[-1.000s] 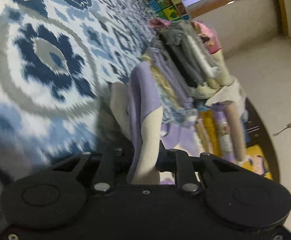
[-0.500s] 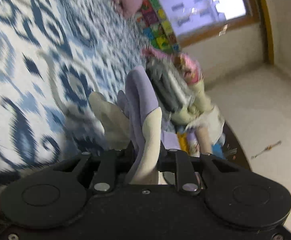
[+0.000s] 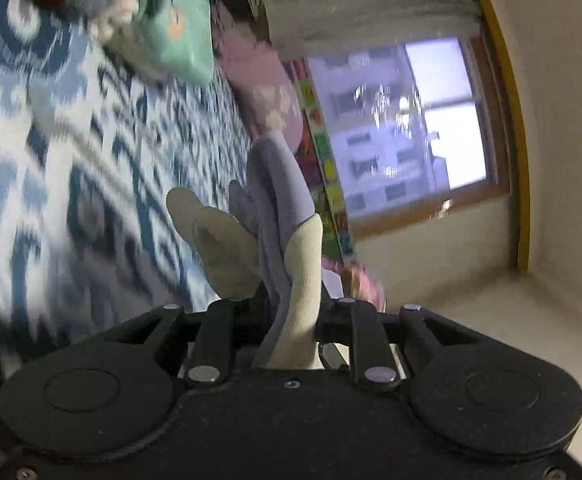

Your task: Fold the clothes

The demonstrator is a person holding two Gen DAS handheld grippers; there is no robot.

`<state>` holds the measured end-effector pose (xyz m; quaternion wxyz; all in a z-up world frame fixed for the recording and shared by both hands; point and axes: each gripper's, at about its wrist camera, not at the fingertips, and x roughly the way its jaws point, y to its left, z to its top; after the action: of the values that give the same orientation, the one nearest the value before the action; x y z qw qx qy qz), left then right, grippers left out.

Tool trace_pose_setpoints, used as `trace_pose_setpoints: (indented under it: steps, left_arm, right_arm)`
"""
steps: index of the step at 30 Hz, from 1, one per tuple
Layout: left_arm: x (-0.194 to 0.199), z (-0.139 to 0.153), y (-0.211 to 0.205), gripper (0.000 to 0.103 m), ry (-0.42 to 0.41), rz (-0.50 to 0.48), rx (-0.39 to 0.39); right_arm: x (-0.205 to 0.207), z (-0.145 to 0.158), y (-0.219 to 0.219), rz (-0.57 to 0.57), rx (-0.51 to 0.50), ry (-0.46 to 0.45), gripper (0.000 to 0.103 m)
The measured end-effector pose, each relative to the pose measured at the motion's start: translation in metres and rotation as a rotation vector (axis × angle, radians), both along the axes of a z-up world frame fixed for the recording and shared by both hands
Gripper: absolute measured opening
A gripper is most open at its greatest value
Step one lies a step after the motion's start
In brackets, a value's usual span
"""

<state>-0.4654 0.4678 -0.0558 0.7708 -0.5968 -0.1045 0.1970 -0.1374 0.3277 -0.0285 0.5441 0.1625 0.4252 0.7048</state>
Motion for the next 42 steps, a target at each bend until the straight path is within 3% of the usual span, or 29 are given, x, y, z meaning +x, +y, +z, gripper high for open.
trace_pose_setpoints:
  steps: [6, 13, 18, 19, 20, 21, 22, 23, 24, 27, 35, 37, 40, 42]
  left_arm:
    - [-0.005, 0.022, 0.065, 0.017, 0.021, 0.078, 0.044]
    - [0.000, 0.068, 0.153, 0.017, 0.083, 0.173, 0.123]
    - [-0.008, 0.097, 0.215, 0.017, 0.106, 0.247, 0.134]
    - [-0.010, 0.100, 0.227, 0.021, 0.134, 0.270, 0.125]
    - [-0.010, 0.105, 0.228, 0.032, 0.241, 0.330, 0.147]
    - [-0.010, 0.111, 0.225, 0.056, 0.378, 0.403, 0.183]
    - [-0.009, 0.117, 0.221, 0.057, 0.515, 0.476, 0.219]
    - [-0.009, 0.123, 0.218, 0.058, 0.653, 0.548, 0.254]
    - [-0.009, 0.121, 0.210, 0.065, 0.692, 0.556, 0.282]
    - [-0.005, 0.111, 0.190, 0.065, 0.694, 0.505, 0.330]
    - [0.022, 0.091, 0.155, 0.066, 0.717, 0.369, 0.396]
    - [0.031, 0.093, 0.149, 0.072, 0.771, 0.339, 0.406]
    - [0.043, 0.103, 0.140, 0.086, 0.872, 0.306, 0.442]
    - [0.051, 0.111, 0.136, 0.091, 0.942, 0.288, 0.468]
  right_arm:
    - [0.021, 0.021, 0.095, 0.053, 0.032, 0.024, 0.021]
    - [0.038, 0.049, 0.211, 0.100, 0.092, 0.074, 0.021]
    - [0.037, 0.082, 0.295, 0.144, 0.133, 0.081, 0.021]
    - [0.035, 0.087, 0.314, 0.149, 0.130, 0.075, 0.021]
    - [0.034, 0.092, 0.333, 0.150, 0.123, 0.065, 0.022]
    - [0.031, 0.091, 0.349, 0.096, 0.082, 0.007, 0.033]
    - [0.028, 0.091, 0.365, 0.042, 0.042, -0.051, 0.046]
    - [0.025, 0.089, 0.381, -0.009, 0.001, -0.107, 0.068]
    - [0.024, 0.081, 0.391, -0.036, -0.040, -0.147, 0.068]
    - [0.032, 0.052, 0.375, -0.029, -0.045, -0.091, 0.067]
    - [0.021, 0.030, 0.289, 0.033, -0.090, -0.308, 0.070]
    - [0.017, 0.035, 0.279, 0.033, -0.087, -0.368, 0.072]
    - [0.006, 0.053, 0.261, 0.015, -0.114, -0.465, 0.085]
    - [-0.001, 0.066, 0.251, 0.010, -0.122, -0.511, 0.100]
